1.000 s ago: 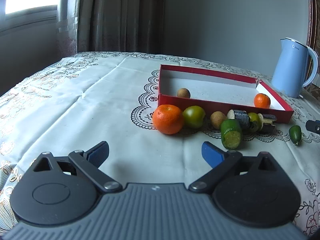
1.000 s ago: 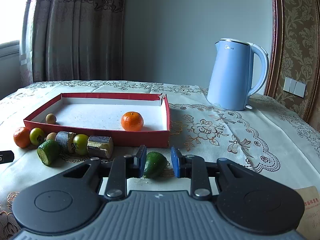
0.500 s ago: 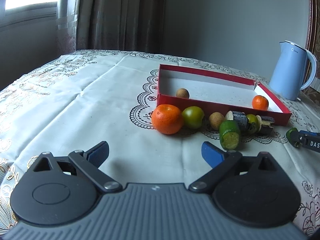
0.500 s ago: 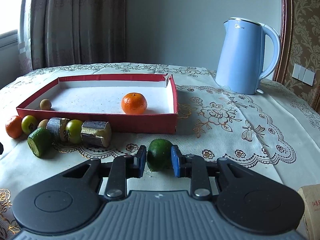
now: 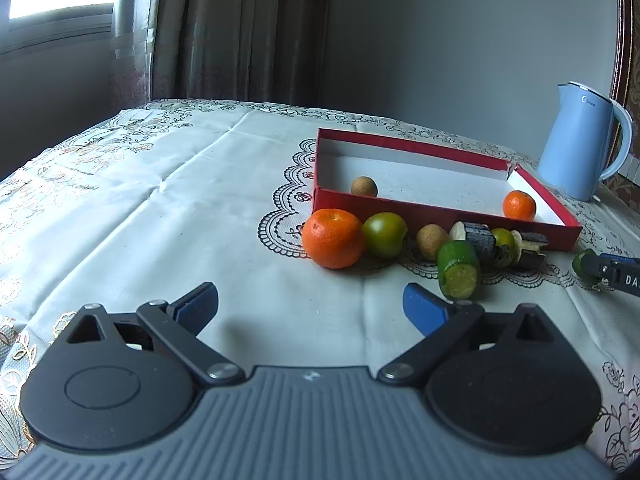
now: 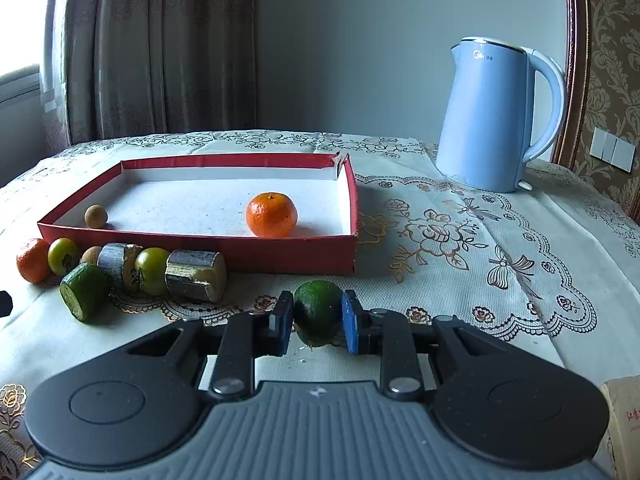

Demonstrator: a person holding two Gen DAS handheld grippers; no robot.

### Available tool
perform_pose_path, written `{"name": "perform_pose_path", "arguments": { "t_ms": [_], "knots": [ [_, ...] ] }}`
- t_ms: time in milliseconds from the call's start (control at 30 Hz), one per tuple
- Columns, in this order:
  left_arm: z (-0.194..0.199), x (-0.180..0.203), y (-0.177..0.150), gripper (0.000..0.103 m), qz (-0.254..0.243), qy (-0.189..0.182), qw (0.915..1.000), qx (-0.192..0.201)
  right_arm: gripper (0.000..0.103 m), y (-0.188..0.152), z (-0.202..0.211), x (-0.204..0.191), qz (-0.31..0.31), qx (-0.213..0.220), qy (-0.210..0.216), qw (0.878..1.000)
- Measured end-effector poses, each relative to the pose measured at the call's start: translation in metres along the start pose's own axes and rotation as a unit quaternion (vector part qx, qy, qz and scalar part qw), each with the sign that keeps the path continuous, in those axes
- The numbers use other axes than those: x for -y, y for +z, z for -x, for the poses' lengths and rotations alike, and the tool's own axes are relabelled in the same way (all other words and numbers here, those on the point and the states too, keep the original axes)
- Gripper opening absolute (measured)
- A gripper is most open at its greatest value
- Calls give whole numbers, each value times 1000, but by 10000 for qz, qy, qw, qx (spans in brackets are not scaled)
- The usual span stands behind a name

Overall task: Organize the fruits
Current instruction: 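Lift the lime with the right gripper and release it in the tray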

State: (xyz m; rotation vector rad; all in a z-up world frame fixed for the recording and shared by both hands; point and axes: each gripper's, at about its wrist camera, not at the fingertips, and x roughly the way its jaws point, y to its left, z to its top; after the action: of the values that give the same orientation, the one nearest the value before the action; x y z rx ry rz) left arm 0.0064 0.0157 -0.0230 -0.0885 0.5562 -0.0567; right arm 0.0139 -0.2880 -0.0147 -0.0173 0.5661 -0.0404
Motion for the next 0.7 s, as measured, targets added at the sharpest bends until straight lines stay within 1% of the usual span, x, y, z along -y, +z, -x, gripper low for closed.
{"name": "perform_pose_path", "arguments": {
  "t_ms": [167, 267, 367, 500, 567, 700],
  "knots": [
    [-1, 1, 0, 98, -4, 2, 10000, -1, 25, 14, 13, -9, 110, 212, 105, 9997],
    [0, 1, 0, 98, -22, 14, 10000, -5, 25, 34, 19, -19, 246, 438, 252, 9984],
    [-1, 1, 0, 98, -13, 37, 10000, -12, 25, 59, 11, -34, 390, 591, 419, 9966],
    [-1, 0, 0, 98, 16, 45, 10000, 10, 25, 77, -17, -48, 423, 423, 695, 9958],
    [0, 0, 0, 98, 23, 38, 10000, 12, 25, 79, -32, -55, 534, 295, 744, 9954],
    [0, 0, 0, 98, 24, 14, 10000, 7, 26, 75, -54, -58, 544, 78, 786, 9954]
  ]
}}
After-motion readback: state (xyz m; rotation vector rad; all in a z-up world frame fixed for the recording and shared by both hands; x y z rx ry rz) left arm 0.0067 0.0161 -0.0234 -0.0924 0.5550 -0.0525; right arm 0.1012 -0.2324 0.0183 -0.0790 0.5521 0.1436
